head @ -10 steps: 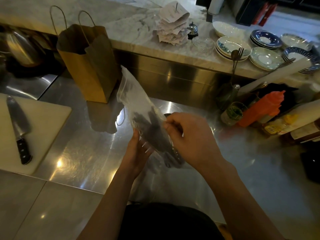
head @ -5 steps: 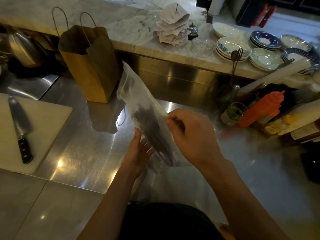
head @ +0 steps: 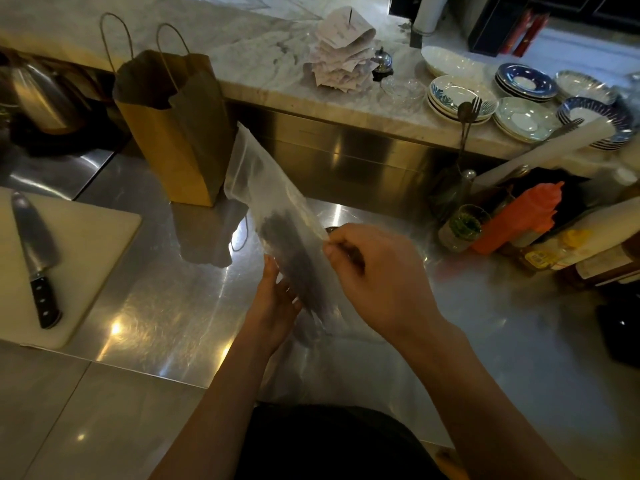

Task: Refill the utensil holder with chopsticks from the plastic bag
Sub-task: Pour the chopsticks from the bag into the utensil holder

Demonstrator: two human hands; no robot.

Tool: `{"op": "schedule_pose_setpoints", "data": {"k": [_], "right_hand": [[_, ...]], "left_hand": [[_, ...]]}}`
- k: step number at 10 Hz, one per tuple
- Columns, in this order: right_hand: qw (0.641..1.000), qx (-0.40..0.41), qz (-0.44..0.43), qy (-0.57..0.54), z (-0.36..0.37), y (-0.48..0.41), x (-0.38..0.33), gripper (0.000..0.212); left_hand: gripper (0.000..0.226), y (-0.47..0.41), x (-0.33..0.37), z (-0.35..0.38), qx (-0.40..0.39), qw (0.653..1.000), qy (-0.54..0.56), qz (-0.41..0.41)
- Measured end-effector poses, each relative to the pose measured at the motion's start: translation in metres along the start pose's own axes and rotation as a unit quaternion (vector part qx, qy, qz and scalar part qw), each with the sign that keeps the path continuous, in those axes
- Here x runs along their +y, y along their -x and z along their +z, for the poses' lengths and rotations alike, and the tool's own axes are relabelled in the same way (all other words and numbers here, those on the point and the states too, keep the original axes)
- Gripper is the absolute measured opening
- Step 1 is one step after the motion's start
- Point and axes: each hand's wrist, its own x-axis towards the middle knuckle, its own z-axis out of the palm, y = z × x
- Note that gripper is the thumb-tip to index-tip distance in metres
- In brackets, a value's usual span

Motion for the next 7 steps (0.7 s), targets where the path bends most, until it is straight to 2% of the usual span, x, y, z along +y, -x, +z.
{"op": "schedule_pose_setpoints", "data": {"k": [2, 3, 4, 5, 6, 7], "right_hand": [[1.000, 0.010, -0.004, -0.022, -0.0023, -0.0004, 0.0017, 0.014], [1.000, 0.019, -0.008, -0.012, -0.0044, 0.0003, 0.0039, 0.013], [1.000, 0.019, -0.011, -0.020, -0.0033, 0.0007, 0.0039, 0.011], [1.000, 0.004, -0.011, -0.013, 0.0001, 0.0024, 0.0049, 0.012], [1.000, -0.023, -0.006, -0.006, 0.0006, -0.0002, 0.0059, 0.013], [1.000, 0.000, -0.011, -0.011, -0.0007, -0.0001, 0.0078, 0.013]], "left_hand": [[0.081, -0.0042, -0.0012, 0.0041, 0.037, 0.999, 0.011, -0.005], [0.088, -0.0019, 0.0005, 0.0005, 0.011, 0.999, 0.036, -0.001], [0.085, -0.0001, 0.0028, 0.0029, 0.011, 1.000, 0.026, 0.001], [0.078, -0.0057, -0.0038, 0.0033, 0.051, 0.998, 0.022, 0.005], [0.078, -0.0061, -0.0034, 0.0037, 0.046, 0.999, 0.020, 0.016], [0.098, -0.0019, -0.0002, -0.0030, 0.028, 0.999, 0.028, 0.007]]}}
